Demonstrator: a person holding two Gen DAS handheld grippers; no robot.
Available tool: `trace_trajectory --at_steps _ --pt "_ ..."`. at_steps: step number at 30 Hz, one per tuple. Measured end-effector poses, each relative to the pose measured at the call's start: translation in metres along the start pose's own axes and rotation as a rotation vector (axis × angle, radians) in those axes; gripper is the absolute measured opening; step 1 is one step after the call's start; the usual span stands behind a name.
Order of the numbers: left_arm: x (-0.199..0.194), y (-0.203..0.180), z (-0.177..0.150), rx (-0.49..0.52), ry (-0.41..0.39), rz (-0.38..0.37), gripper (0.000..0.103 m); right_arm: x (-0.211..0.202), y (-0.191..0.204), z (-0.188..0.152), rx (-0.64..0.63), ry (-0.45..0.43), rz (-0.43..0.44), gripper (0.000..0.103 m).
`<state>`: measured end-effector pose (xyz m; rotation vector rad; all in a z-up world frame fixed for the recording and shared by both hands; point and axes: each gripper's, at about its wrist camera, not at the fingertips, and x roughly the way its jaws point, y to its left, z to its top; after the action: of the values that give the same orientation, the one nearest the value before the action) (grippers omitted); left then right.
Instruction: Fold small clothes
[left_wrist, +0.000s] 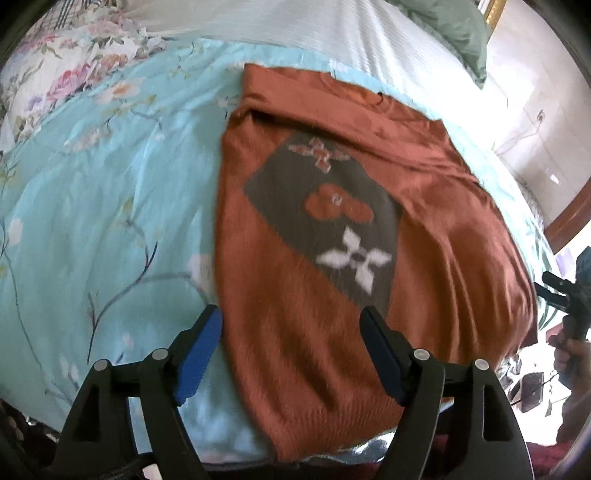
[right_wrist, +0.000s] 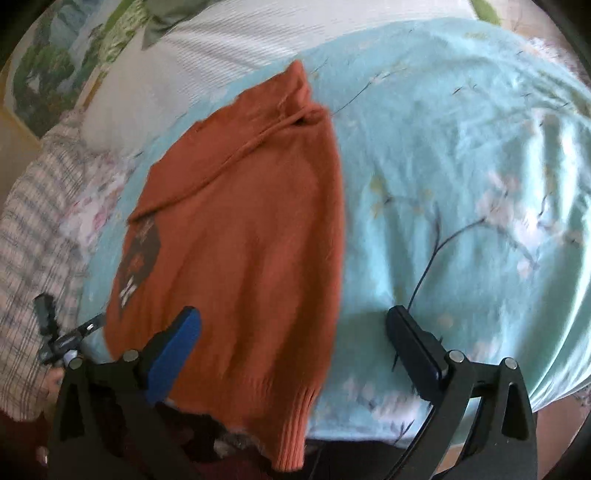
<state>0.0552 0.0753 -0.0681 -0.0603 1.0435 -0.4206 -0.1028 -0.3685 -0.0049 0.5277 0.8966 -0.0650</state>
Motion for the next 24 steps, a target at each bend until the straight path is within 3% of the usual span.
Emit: trace_trajectory --at_steps 3,9,10,11,14,16,22,24 --pt "-0.003 0.01 -0.012 -0.036 0.024 -0.053 0.078 0.005 -0.002 -0.006 -0.005 0.065 0.121 0.103" --pt "-0.008 0.028 -0.029 -0.13 0.017 -0.191 0.077 0.007 -0.018 -0.005 0.053 0.062 0.272 0.102" --pt "-0.008 0.029 -0.029 -0.139 0.017 -0.207 0.077 0.006 -0.016 -0.006 0.046 0.053 0.271 0.088" --pt "-0.009 0.029 -0.03 -0.145 0.018 -0.223 0.076 0.005 -0.011 -0.008 0.017 0.048 0.255 0.055" --pt "-0.01 0.024 -0.031 -0.123 0.028 -0.25 0.061 0.016 -0.011 -0.014 0.047 0.088 0.245 0.021" --pt "-0.008 0.02 -0.033 -0.092 0.047 -0.259 0.058 0.019 -0.02 -0.02 0.094 0.069 0.249 0.014" --pt "-0.008 0.023 -0.039 -0.06 0.082 -0.309 0.053 0.017 -0.024 -0.025 0.117 0.069 0.299 0.015" --pt "-0.008 0.026 -0.041 -0.064 0.084 -0.314 0.045 0.016 -0.023 -0.024 0.113 0.078 0.301 0.015"
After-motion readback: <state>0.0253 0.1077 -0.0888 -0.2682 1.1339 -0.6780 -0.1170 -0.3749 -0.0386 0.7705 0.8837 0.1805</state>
